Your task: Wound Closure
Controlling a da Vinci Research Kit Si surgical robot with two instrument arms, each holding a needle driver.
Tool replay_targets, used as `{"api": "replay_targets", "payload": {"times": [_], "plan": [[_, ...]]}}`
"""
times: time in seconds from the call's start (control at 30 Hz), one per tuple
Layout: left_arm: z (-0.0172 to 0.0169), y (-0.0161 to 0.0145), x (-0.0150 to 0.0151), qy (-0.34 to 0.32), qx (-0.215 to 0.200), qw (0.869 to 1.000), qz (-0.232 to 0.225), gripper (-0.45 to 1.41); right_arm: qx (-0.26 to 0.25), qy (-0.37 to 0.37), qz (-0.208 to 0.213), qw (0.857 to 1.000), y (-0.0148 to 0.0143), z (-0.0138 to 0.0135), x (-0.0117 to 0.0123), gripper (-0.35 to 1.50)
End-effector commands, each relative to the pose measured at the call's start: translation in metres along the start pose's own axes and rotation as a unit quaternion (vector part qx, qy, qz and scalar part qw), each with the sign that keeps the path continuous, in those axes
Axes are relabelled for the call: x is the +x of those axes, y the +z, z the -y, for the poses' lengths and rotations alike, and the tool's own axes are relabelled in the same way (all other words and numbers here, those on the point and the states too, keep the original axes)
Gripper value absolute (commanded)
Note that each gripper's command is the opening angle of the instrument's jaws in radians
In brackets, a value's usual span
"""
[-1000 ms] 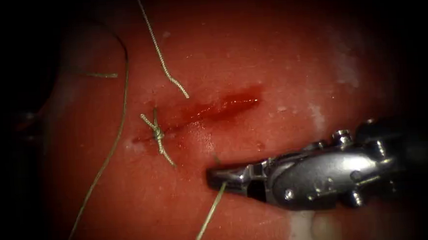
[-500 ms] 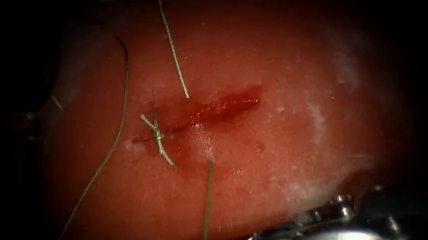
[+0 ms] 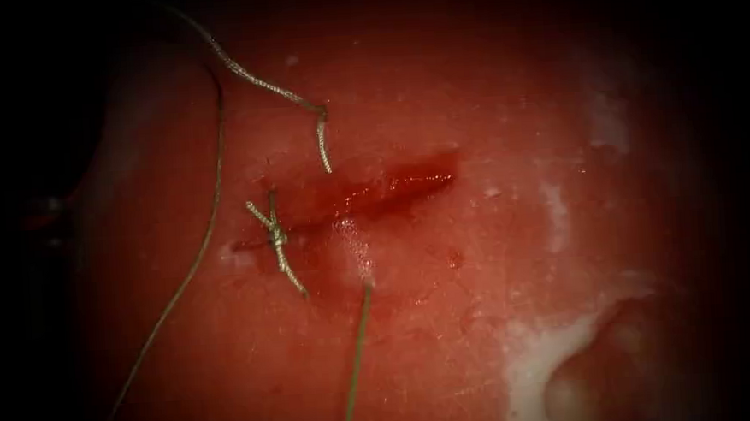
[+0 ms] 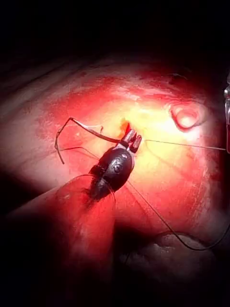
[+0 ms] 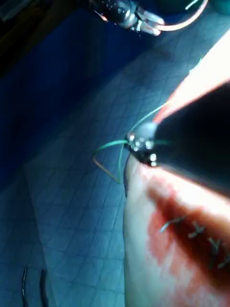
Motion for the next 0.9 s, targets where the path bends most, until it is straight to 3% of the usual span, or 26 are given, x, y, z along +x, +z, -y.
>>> {"api": "replay_targets", "payload": {"times": [0.03,0.1,0.13,0.17,0.2,0.23,0.3,0.47,0.5,0.8,0.9], "plan": [[-0.0004,0.0006,-0.0005,-0.001,-0.001,1.0,0.0,-0.35,0.012,-0.005,-0.006,1.0,0.0009,0.0004,0.0012,-0.35],[-0.0004,0.0006,-0.0005,0.0,-0.001,1.0,0.001,-0.35,0.031,0.002,-0.026,0.999,0.0012,0.0009,0.0028,-0.35],[-0.0004,0.0006,-0.0005,0.0,-0.001,1.0,0.001,-0.35,0.018,0.007,-0.03,0.999,0.001,0.0005,0.0029,-0.13],[-0.0004,0.0006,-0.0005,0.0,-0.001,1.0,0.001,-0.35,-0.001,0.007,-0.03,1.0,0.0006,0.0001,0.0028,0.22],[-0.0004,0.0006,-0.0005,0.0,-0.001,1.0,0.001,-0.35,-0.047,0.014,-0.03,0.998,-0.0004,-0.0011,0.0024,0.9],[-0.0004,0.0006,-0.0005,0.0,-0.001,1.0,0.001,-0.35,-0.076,0.021,-0.03,0.996,-0.0012,-0.0019,0.0019,1.15],[-0.0004,0.0006,-0.0005,0.0,-0.001,1.0,0.001,-0.35,-0.138,0.042,-0.02,0.989,-0.0031,-0.004,0.0002,1.39],[-0.0004,0.0006,-0.0005,0.0,-0.001,1.0,0.001,-0.35,-0.214,0.071,-0.027,0.974,-0.0062,-0.006,-0.0034,1.44],[-0.0004,0.0007,-0.0005,0.0,-0.001,1.0,0.001,-0.35,-0.235,0.077,-0.024,0.969,-0.0069,-0.0064,-0.0051,1.44],[-0.0006,0.0008,-0.0006,0.0,-0.002,1.0,0.0,-0.35,-0.306,0.097,-0.002,0.947,-0.0095,-0.0081,-0.0125,1.37],[-0.0006,0.0009,-0.0007,0.001,-0.002,1.0,0.0,-0.35,-0.312,0.094,0.002,0.946,-0.0095,-0.008,-0.0149,1.37]]}}
